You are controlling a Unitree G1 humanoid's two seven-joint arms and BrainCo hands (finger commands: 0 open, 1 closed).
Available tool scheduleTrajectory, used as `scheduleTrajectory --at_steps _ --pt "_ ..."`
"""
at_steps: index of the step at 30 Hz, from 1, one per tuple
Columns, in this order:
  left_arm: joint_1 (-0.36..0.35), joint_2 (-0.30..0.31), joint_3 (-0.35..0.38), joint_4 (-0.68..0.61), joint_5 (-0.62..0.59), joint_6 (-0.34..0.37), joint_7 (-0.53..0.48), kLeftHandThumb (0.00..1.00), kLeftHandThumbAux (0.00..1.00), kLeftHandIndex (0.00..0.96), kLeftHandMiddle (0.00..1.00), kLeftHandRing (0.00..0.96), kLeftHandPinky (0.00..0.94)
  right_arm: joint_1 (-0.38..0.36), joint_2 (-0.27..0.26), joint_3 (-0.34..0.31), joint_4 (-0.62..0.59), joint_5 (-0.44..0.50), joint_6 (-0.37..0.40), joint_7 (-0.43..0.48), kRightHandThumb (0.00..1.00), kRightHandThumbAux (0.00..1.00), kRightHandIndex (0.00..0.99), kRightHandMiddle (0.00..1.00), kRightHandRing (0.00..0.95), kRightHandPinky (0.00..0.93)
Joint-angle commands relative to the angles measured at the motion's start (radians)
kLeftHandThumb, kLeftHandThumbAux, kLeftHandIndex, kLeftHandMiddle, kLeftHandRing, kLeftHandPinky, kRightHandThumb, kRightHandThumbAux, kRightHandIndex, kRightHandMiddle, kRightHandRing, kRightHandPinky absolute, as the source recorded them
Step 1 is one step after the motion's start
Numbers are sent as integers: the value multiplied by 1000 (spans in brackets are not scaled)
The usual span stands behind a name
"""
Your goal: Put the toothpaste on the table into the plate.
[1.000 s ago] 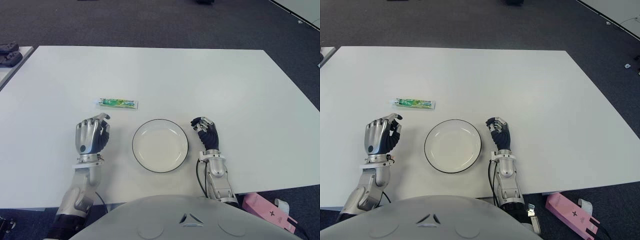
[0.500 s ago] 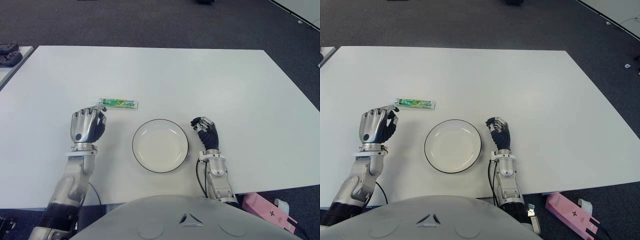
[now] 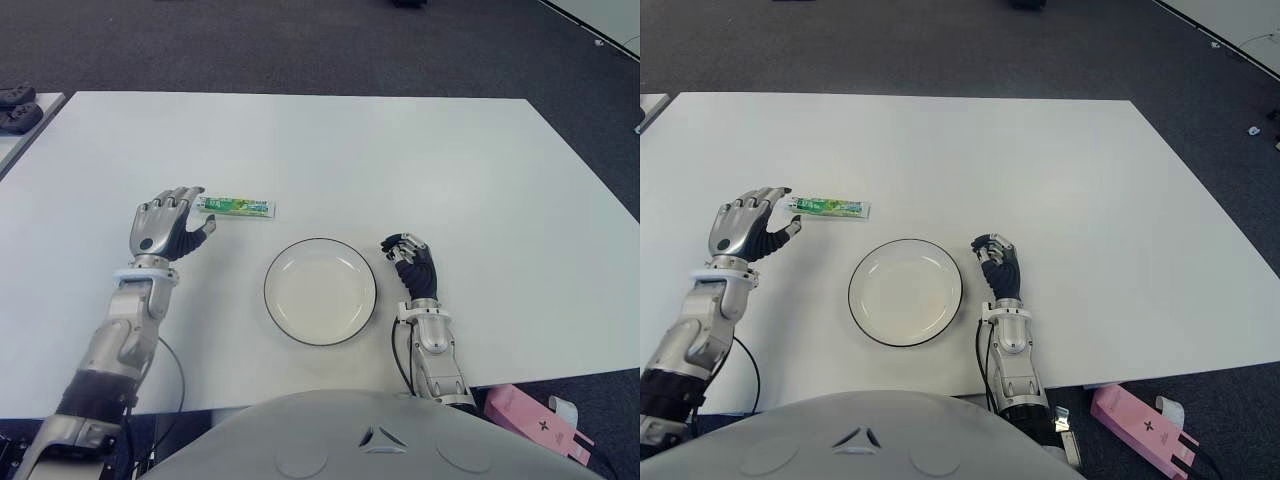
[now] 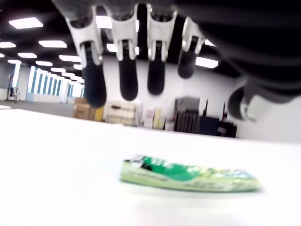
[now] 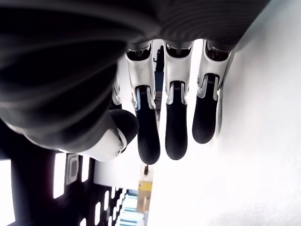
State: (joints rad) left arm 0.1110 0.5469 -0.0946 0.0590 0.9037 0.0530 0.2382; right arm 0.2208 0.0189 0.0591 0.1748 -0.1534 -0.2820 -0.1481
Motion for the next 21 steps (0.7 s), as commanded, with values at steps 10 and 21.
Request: scheduleTrajectory --at_steps 10,21 --pt "-148 68 -82 105 12 12 -142 465 263 1 12 56 154 -9 -2 -12 41 10 -7 0 708 729 429 485 455 436" --pt "-294 108 -163 349 -13 -136 -109 437 153 0 0 1 23 -8 -1 -18 46 8 -20 -5 707 729 429 490 454 433"
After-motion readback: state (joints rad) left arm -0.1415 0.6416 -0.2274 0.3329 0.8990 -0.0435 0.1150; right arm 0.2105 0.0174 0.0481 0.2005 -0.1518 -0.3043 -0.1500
